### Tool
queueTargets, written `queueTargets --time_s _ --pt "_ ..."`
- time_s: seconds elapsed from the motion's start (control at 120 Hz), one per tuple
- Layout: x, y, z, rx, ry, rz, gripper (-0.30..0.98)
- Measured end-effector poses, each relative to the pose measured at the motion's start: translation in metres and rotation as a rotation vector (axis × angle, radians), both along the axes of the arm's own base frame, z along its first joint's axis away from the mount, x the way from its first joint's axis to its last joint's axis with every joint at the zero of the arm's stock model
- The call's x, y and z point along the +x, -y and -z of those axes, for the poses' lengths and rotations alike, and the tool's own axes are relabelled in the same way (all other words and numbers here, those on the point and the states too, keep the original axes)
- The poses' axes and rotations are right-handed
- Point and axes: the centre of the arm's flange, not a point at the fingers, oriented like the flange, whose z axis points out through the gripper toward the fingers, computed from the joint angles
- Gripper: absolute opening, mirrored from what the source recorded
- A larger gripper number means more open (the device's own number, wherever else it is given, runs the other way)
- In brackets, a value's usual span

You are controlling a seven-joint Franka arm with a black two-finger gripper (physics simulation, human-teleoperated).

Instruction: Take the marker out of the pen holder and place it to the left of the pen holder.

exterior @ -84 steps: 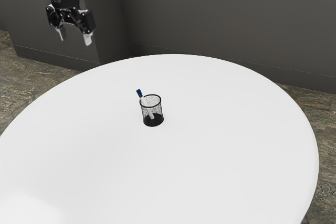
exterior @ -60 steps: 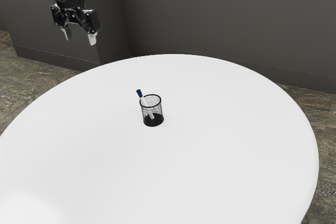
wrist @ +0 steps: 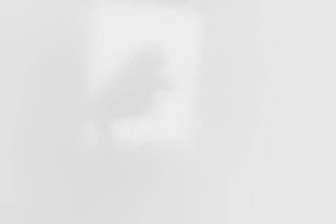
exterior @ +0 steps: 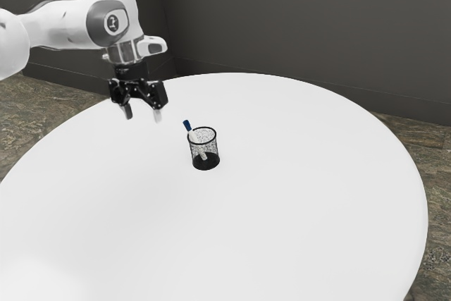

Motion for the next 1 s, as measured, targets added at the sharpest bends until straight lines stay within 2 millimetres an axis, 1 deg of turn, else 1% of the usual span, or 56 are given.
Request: queueTargets --time_s 0.067,0.125,0.175,0.208,0.242,0.292,0.358,0.392,0.442,0.533,0.608,0.692,0.758,0.817,0.867,0.95,1.0 --pt "0.022 0.004 0.011 -0.026 0.024 -0.012 0.67" --pt "0.034 -0.004 0.015 -0.079 0.042 -0.026 0.67" --pt "0.042 -0.013 0.017 -0.158 0.053 -0.028 0.67" --pt "0.046 -0.016 0.022 -0.199 0.055 -0.025 0.67" --pt "0.05 -0.018 0.023 -0.222 0.06 -0.023 0.67" --pt "0.056 -0.021 0.029 -0.243 0.061 -0.023 0.67" --pt "0.066 -0.03 0.037 -0.24 0.065 -0.025 0.67" --pt "0.069 -0.038 0.045 -0.234 0.058 -0.028 0.67" --pt "0.077 -0.047 0.049 -0.224 0.062 -0.024 0.67" --pt "0.093 -0.058 0.07 -0.219 0.072 -0.021 0.67" --pt "0.099 -0.064 0.076 -0.21 0.094 -0.019 0.67" --pt "0.112 -0.073 0.085 -0.213 0.129 -0.024 0.67" --pt "0.119 -0.074 0.087 -0.223 0.155 -0.021 0.67" --pt "0.124 -0.069 0.086 -0.235 0.172 -0.011 0.67" --pt "0.126 -0.064 0.092 -0.245 0.176 -0.005 0.67" --pt "0.129 -0.062 0.106 -0.254 0.174 -0.002 0.67" --pt "0.13 -0.061 0.11 -0.256 0.176 0.0 0.67"
